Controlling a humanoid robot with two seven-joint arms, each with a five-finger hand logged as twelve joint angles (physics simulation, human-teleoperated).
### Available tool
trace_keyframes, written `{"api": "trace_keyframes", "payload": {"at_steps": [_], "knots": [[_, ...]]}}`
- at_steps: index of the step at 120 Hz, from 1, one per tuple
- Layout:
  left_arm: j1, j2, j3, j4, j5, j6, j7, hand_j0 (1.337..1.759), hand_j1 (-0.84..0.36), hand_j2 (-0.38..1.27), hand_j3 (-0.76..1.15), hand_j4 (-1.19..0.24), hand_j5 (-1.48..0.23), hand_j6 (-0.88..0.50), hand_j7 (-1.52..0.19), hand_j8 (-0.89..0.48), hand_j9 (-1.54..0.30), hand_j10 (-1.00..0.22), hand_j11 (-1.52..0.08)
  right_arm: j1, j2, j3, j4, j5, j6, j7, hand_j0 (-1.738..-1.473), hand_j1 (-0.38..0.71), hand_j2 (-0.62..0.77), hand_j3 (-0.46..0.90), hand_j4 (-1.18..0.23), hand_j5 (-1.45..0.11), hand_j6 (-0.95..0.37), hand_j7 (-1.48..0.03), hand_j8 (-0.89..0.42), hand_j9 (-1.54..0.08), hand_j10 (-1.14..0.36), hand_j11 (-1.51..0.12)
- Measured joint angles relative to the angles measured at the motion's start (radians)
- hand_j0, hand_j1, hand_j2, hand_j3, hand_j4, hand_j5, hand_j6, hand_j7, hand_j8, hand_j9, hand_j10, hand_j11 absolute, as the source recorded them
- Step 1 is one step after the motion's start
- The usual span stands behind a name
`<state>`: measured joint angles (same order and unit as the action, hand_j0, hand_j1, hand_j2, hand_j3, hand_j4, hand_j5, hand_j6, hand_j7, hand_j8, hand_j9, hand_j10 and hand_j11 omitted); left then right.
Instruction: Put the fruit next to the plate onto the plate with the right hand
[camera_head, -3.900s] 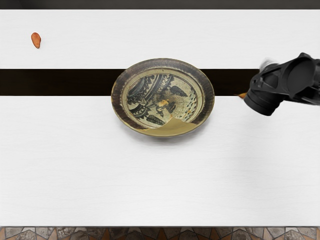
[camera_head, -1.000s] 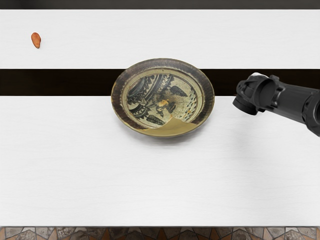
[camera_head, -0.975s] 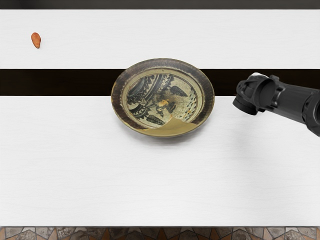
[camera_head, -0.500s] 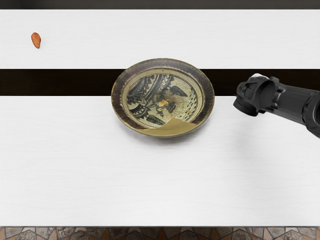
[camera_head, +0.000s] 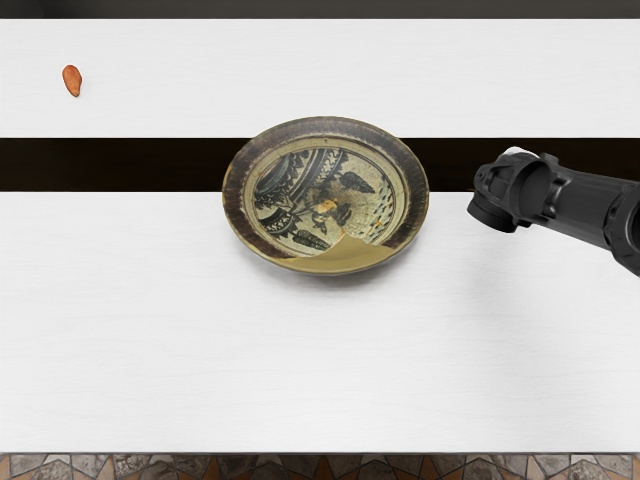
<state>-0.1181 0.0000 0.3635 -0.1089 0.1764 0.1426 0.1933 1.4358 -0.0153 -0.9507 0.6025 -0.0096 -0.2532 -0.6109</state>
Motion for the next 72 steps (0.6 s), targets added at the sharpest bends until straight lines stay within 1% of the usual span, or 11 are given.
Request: {"api": "trace_keyframes", "payload": {"at_steps": [72], "knots": [[0.000, 0.000, 0.000, 0.000, 0.000, 0.000, 0.000, 1.658, 0.35, 0.00, 0.00, 0.00, 0.00, 0.00, 0.00, 0.00, 0.00, 0.00, 0.00, -0.001, 0.001, -0.002, -0.006, -0.003, 0.003, 0.000, -1.658, 0.19, -0.09, 0.00, -0.45, -0.58, -0.45, -0.58, -0.45, -0.58, -0.45, -0.58]]}}
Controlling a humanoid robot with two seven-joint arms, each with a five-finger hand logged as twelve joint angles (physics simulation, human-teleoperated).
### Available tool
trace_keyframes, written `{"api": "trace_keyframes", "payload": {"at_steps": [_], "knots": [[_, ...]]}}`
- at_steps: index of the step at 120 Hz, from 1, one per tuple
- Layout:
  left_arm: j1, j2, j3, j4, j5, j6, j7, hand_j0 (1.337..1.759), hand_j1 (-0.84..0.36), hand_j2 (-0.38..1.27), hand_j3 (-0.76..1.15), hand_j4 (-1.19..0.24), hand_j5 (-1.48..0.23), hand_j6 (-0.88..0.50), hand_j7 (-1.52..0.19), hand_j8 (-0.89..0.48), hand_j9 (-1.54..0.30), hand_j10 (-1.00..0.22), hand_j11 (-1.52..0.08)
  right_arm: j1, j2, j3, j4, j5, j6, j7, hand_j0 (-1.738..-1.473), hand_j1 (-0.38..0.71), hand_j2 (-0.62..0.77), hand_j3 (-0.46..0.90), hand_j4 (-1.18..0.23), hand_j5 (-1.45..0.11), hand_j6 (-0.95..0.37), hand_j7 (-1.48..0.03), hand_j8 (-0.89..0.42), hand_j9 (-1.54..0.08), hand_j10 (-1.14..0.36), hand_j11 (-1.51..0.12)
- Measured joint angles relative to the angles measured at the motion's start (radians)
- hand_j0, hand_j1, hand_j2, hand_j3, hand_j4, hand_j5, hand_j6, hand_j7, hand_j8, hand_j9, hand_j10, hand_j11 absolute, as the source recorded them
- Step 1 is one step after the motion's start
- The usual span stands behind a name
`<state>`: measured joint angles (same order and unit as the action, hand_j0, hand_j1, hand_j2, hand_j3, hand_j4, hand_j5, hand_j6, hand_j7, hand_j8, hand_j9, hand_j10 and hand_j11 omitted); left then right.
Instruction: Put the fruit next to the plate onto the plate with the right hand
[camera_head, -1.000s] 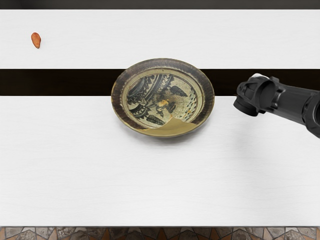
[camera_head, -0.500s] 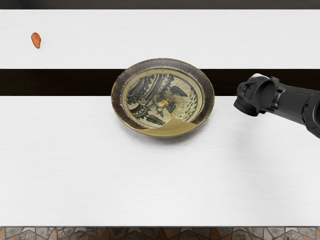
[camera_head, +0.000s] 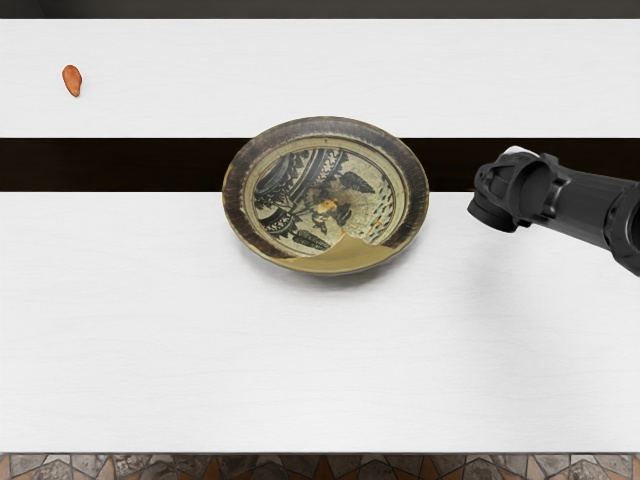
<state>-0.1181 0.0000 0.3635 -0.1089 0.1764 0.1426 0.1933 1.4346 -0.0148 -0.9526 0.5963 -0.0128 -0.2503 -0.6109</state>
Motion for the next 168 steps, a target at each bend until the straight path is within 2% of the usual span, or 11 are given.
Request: {"api": "trace_keyframes", "payload": {"at_steps": [66, 110, 168], "knots": [[0.000, 0.000, 0.000, 0.000, 0.000, 0.000, 0.000, 1.658, 0.35, 0.00, 0.00, 0.00, 0.00, 0.00, 0.00, 0.00, 0.00, 0.00, 0.00, -0.010, 0.001, 0.000, -0.012, 0.000, 0.007, 0.000, -1.658, 0.23, -0.09, 0.00, -0.48, -0.63, -0.49, -0.63, -0.47, -0.63, -0.48, -0.63], [0.000, 0.000, 0.000, 0.000, 0.000, 0.000, 0.000, 1.658, 0.35, 0.00, 0.00, 0.00, 0.00, 0.00, 0.00, 0.00, 0.00, 0.00, 0.00, -0.010, 0.001, 0.000, -0.013, -0.005, 0.016, 0.000, -1.656, 0.30, 0.03, 0.00, -0.54, -0.72, -0.45, -0.71, -0.42, -0.71, -0.54, -0.71], [0.000, 0.000, 0.000, 0.000, 0.000, 0.000, 0.000, 1.658, 0.35, 0.00, 0.00, 0.00, 0.00, 0.00, 0.00, 0.00, 0.00, 0.00, 0.00, -0.020, 0.013, -0.002, -0.036, -0.013, 0.028, -0.001, -1.653, 0.27, 0.05, 0.00, -0.56, -0.77, -0.46, -0.77, -0.42, -0.77, -0.56, -0.77]]}}
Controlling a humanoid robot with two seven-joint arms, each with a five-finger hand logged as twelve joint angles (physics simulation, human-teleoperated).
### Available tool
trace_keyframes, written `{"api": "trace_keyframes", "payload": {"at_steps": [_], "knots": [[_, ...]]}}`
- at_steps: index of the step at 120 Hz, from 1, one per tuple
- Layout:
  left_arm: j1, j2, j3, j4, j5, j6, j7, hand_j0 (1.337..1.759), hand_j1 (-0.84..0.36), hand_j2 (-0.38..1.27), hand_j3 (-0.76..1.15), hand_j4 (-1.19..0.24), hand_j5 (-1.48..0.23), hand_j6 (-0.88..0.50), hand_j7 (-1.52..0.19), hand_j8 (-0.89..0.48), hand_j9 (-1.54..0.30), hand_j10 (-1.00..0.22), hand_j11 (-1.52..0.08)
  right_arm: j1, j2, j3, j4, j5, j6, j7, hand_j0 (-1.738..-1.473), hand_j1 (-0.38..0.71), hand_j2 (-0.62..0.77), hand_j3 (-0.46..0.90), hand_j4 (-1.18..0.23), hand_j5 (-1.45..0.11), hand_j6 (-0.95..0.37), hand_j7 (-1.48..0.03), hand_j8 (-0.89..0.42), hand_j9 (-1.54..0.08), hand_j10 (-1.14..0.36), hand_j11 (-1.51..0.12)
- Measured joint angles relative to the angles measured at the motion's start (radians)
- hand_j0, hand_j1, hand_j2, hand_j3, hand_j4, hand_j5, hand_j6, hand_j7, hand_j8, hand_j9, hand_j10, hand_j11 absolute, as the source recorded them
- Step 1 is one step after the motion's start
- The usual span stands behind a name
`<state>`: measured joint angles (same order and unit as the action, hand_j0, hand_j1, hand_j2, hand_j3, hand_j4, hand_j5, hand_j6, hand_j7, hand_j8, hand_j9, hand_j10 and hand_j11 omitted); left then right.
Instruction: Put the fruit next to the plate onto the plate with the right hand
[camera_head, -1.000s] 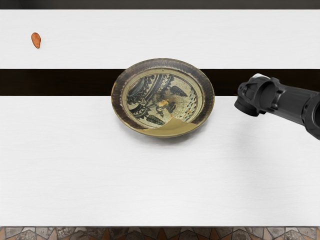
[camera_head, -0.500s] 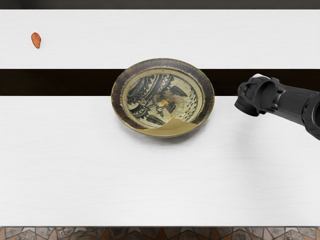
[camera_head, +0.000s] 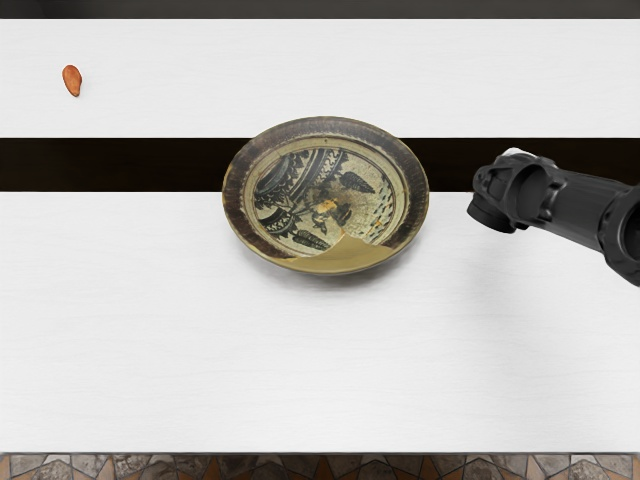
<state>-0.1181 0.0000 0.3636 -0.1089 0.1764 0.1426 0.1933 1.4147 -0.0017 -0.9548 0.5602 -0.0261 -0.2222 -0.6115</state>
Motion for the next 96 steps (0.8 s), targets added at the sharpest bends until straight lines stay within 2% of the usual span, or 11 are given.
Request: {"api": "trace_keyframes", "payload": {"at_steps": [55, 78, 96], "knots": [[0.000, 0.000, 0.000, 0.000, 0.000, 0.000, 0.000, 1.658, 0.35, 0.00, 0.00, 0.00, 0.00, 0.00, 0.00, 0.00, 0.00, 0.00, 0.00, 0.003, 0.000, 0.000, 0.000, -0.001, 0.012, 0.001, -1.653, 0.26, 0.15, 0.00, -0.61, -0.84, -0.51, -0.84, -0.45, -0.85, -0.62, -0.85], [0.000, 0.000, 0.000, 0.000, 0.000, 0.000, 0.000, 1.658, 0.35, 0.00, 0.00, 0.00, 0.00, 0.00, 0.00, 0.00, 0.00, 0.00, 0.00, 0.003, 0.000, 0.000, 0.000, -0.004, 0.016, 0.002, -1.652, 0.23, 0.12, 0.00, -0.62, -0.87, -0.53, -0.86, -0.46, -0.88, -0.64, -0.88], [0.000, 0.000, 0.000, 0.000, 0.000, 0.000, 0.000, 1.658, 0.35, 0.00, 0.00, 0.00, 0.00, 0.00, 0.00, 0.00, 0.00, 0.00, 0.00, 0.003, 0.000, 0.000, 0.000, -0.009, 0.016, 0.001, -1.653, 0.24, 0.21, 0.00, -0.65, -0.89, -0.55, -0.88, -0.49, -0.90, -0.67, -0.91]]}}
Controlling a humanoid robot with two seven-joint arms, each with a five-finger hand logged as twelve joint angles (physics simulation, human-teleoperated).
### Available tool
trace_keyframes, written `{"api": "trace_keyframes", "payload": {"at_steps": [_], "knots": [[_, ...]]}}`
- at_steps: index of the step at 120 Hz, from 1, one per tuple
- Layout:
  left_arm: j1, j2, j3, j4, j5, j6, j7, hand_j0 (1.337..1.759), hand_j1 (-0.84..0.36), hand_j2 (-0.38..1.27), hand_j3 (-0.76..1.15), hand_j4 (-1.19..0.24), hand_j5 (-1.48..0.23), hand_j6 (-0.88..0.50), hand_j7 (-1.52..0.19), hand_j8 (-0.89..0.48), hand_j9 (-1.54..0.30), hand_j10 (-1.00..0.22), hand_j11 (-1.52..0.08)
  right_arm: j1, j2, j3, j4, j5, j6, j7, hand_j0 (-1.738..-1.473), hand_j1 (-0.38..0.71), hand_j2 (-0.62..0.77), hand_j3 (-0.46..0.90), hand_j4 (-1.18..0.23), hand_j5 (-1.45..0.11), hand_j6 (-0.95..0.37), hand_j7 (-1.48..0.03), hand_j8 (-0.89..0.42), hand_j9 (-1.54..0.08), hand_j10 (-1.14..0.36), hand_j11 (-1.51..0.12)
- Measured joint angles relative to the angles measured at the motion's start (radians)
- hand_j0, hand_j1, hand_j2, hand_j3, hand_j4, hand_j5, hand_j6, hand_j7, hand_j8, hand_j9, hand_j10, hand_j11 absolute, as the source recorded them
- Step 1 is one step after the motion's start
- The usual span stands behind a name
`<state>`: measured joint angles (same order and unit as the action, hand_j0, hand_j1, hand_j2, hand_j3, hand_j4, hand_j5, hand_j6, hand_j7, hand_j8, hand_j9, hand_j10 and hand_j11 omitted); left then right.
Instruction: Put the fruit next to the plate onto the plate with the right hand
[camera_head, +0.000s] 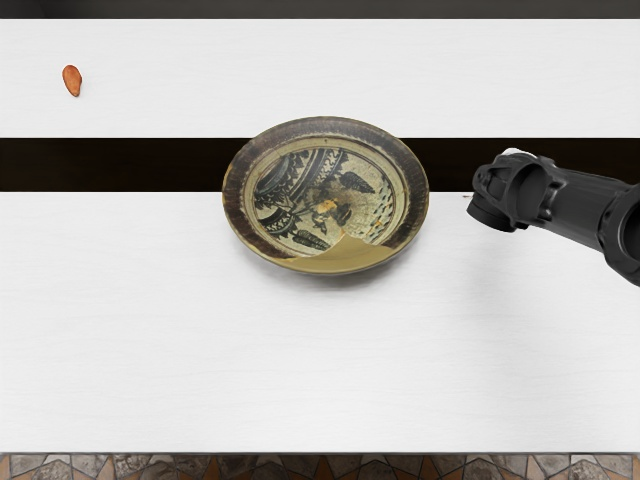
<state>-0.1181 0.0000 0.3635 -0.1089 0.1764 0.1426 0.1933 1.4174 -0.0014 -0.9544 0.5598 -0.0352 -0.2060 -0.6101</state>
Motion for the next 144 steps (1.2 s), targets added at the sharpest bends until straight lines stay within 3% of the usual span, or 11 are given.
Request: {"api": "trace_keyframes", "payload": {"at_steps": [33, 69, 98, 144], "knots": [[-0.003, 0.000, 0.000, 0.000, 0.000, 0.000, 0.000, 1.658, 0.35, 0.00, 0.00, 0.00, 0.00, 0.00, 0.00, 0.00, 0.00, 0.00, 0.00, 0.007, 0.000, 0.002, 0.010, 0.001, 0.000, 0.000, -1.654, 0.23, 0.28, 0.00, -0.67, -0.93, -0.57, -0.91, -0.51, -0.95, -0.71, -0.95], [-0.016, 0.000, 0.000, 0.000, 0.000, 0.000, 0.000, 1.658, 0.35, 0.00, 0.00, 0.00, 0.00, 0.00, 0.00, 0.00, 0.00, 0.00, 0.00, 0.044, -0.021, 0.004, 0.088, 0.001, -0.016, 0.000, -1.654, 0.23, 0.31, 0.00, -0.68, -0.99, -0.56, -0.95, -0.50, -0.99, -0.71, -0.99], [-0.023, 0.000, 0.000, 0.000, 0.000, 0.000, 0.000, 1.658, 0.35, 0.00, 0.00, 0.00, 0.00, 0.00, 0.00, 0.00, 0.00, 0.00, 0.00, 0.112, -0.062, 0.003, 0.198, 0.002, -0.060, -0.001, -1.656, 0.27, 0.38, 0.00, -0.66, -1.00, -0.53, -0.96, -0.47, -0.99, -0.66, -0.99], [0.027, 0.000, -0.001, 0.000, 0.000, 0.000, 0.000, 1.658, 0.35, 0.00, 0.00, 0.00, 0.00, 0.00, 0.00, 0.00, 0.00, 0.00, 0.00, 0.332, -0.145, 0.007, 0.491, 0.021, -0.163, -0.001, -1.658, 0.32, 0.43, 0.00, -0.67, -1.01, -0.49, -0.97, -0.44, -0.99, -0.64, -0.99]]}}
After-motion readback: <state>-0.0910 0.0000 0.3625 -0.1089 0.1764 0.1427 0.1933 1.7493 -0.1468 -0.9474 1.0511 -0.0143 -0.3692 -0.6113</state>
